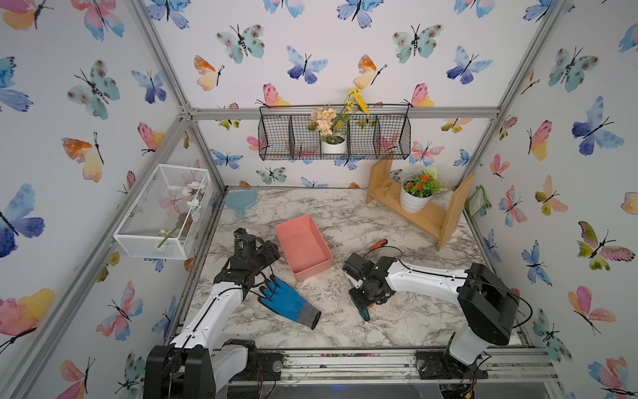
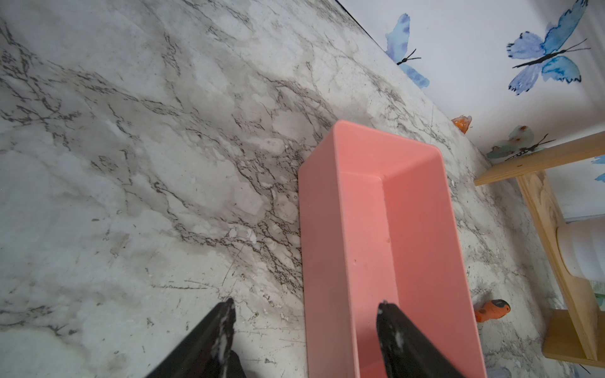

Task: Put the screwdriver on the desktop into the storage box
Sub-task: Pick up the screwdriver from the center of the board, then adjust the storage box at the center of the board.

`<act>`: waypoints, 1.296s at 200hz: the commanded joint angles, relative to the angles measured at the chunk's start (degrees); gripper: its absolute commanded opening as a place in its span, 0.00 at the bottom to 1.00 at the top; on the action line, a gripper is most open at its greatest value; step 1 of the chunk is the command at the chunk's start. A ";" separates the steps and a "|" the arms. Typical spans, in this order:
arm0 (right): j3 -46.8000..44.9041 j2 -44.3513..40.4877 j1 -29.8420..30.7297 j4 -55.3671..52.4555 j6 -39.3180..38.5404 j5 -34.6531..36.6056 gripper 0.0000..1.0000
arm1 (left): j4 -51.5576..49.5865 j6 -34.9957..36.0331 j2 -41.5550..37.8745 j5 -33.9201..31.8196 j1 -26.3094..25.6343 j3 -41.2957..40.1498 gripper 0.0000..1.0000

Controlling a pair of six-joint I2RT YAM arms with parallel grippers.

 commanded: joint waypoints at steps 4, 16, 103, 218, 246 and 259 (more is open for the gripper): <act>0.75 1.27 0.35 0.02 0.07 1.03 0.36 | -1.25 -0.60 0.44 -1.76 -1.58 1.62 0.73; 0.80 1.52 0.44 -0.22 0.08 1.35 0.37 | -1.34 -0.94 0.52 -2.02 -2.11 1.71 0.73; -0.57 4.44 1.23 0.68 0.52 2.56 0.20 | -5.85 -2.81 1.99 -6.34 -5.83 2.83 0.71; -1.74 -11.30 1.23 6.43 4.48 8.18 0.01 | -8.77 -3.19 10.95 -12.67 -13.54 7.73 0.42; -1.16 -13.06 1.23 6.30 6.03 10.80 0.01 | -8.99 -3.98 13.17 -14.11 -14.90 8.04 0.27; -1.19 -14.24 1.23 6.30 6.14 12.11 0.01 | -9.17 -4.30 13.65 -14.85 -15.16 7.89 0.20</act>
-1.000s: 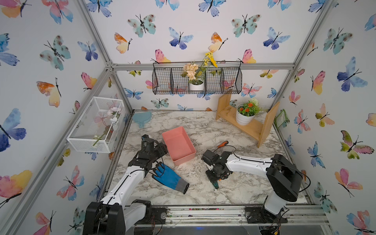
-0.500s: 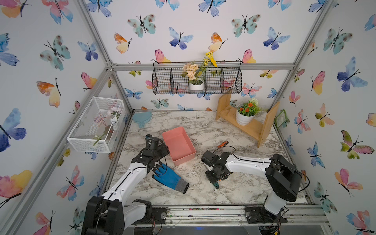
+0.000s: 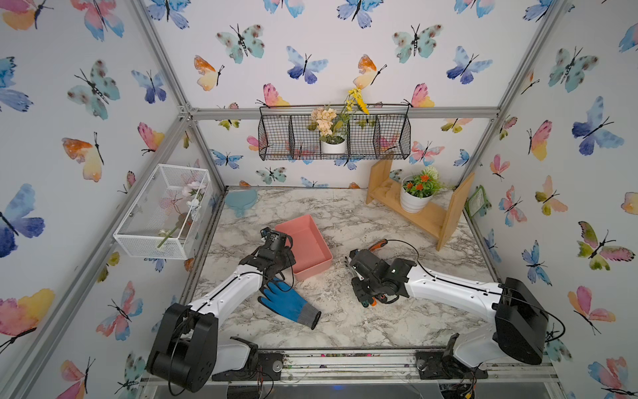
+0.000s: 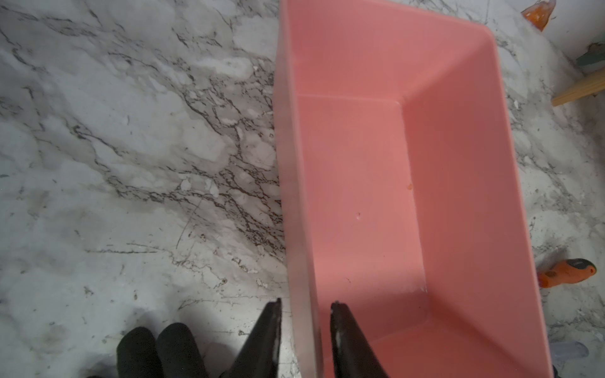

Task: Put the screwdriver on the desktop into the storage box
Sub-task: Adjust the storage box at the center of the board.

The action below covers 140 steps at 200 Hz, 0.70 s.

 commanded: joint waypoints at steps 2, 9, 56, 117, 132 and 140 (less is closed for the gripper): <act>1.43 -2.45 0.27 0.34 1.69 4.87 0.01 | -1.87 -0.78 1.09 -3.93 -0.76 0.66 0.18; 1.26 -3.24 0.27 0.38 2.01 5.81 0.01 | -1.89 -0.87 1.10 -4.21 -0.76 0.50 0.14; 3.24 -5.94 0.18 1.02 1.65 8.47 0.01 | -1.79 0.33 -0.66 -3.83 -1.96 0.03 0.06; 20.32 2.60 -0.26 2.10 0.74 2.04 0.01 | -0.83 1.03 0.01 -1.08 -6.36 0.56 0.16; 23.56 5.88 -0.35 0.75 1.99 2.75 0.01 | 0.12 0.63 0.21 0.52 -6.25 0.04 0.22; 24.73 7.16 -0.42 0.66 2.29 2.76 0.01 | 0.22 0.39 -0.28 0.26 -6.26 -0.12 0.26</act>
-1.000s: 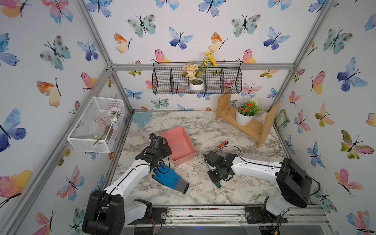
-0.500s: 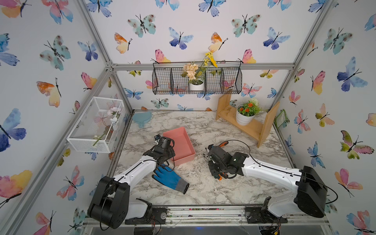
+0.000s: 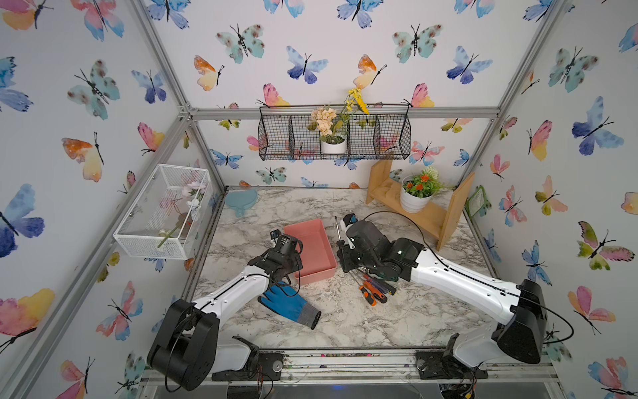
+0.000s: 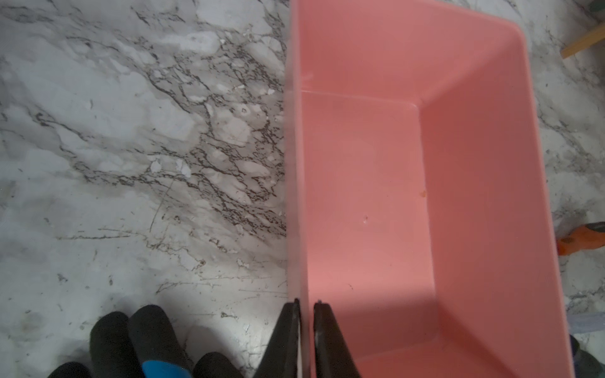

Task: Put the screwdriver on the desktop into the storage box
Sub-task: Adjust the storage box at the center of the board, then place the screwdriver in the storage box.

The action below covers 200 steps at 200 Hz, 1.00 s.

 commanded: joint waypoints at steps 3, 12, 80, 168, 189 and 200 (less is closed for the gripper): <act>3.69 4.48 -0.30 -0.91 1.44 -1.28 0.01 | 1.10 -0.41 -0.87 2.78 -0.36 -0.26 0.28; 4.70 5.72 -0.52 0.57 1.63 -2.70 0.01 | 1.44 -1.01 -2.49 2.02 -0.38 -0.68 0.36; 21.34 25.27 -1.36 2.64 1.47 -15.06 0.01 | -4.14 -8.99 -18.41 -12.41 1.08 -2.74 0.67; 28.90 39.25 -1.45 -0.46 1.01 -21.30 0.05 | -7.01 -9.25 -21.70 -12.17 1.30 -4.31 0.66; 28.99 40.20 -1.45 -0.34 0.76 -22.09 0.24 | -6.74 -8.57 -21.09 -11.84 1.33 -3.73 0.65; 29.31 40.34 -1.45 -0.22 0.45 -22.49 0.44 | -6.79 -8.20 -20.57 -11.50 1.31 -3.13 0.65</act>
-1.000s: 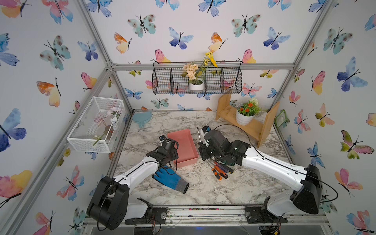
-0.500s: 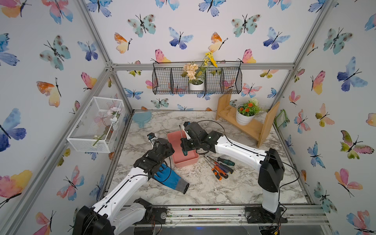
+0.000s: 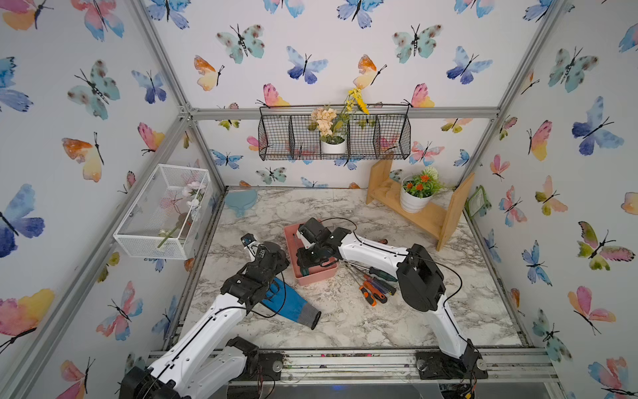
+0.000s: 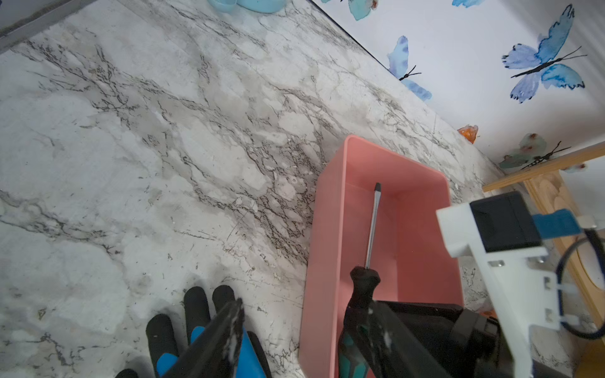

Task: Put the screwdriver on the desktop into the storage box
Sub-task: Place the screwdriver in the storage box, then pick up the screwdriver from the center of the board.

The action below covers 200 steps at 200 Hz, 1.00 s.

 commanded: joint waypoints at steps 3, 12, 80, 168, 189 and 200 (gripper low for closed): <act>1.97 0.86 -0.42 -0.32 -1.04 -2.69 0.47 | -1.33 1.11 1.15 -0.59 0.23 1.38 0.65; 2.32 0.62 -0.42 -0.24 -1.39 -2.73 0.55 | -1.56 1.36 1.68 -0.13 0.21 2.06 0.66; -11.91 -19.14 -1.57 9.11 -5.50 11.37 0.63 | -2.88 2.24 6.54 4.37 -2.28 8.10 0.64; -46.82 -62.18 -10.47 18.18 -6.13 46.74 0.56 | -3.77 -24.95 27.76 -0.56 -34.21 20.10 0.63; -48.42 -65.19 -12.49 13.76 -2.63 50.65 0.54 | -5.03 -30.75 33.49 2.66 -36.34 23.39 0.60; -49.08 -66.16 -13.89 11.73 -0.63 50.47 0.53 | -5.43 -32.53 36.32 5.40 -36.42 24.71 0.57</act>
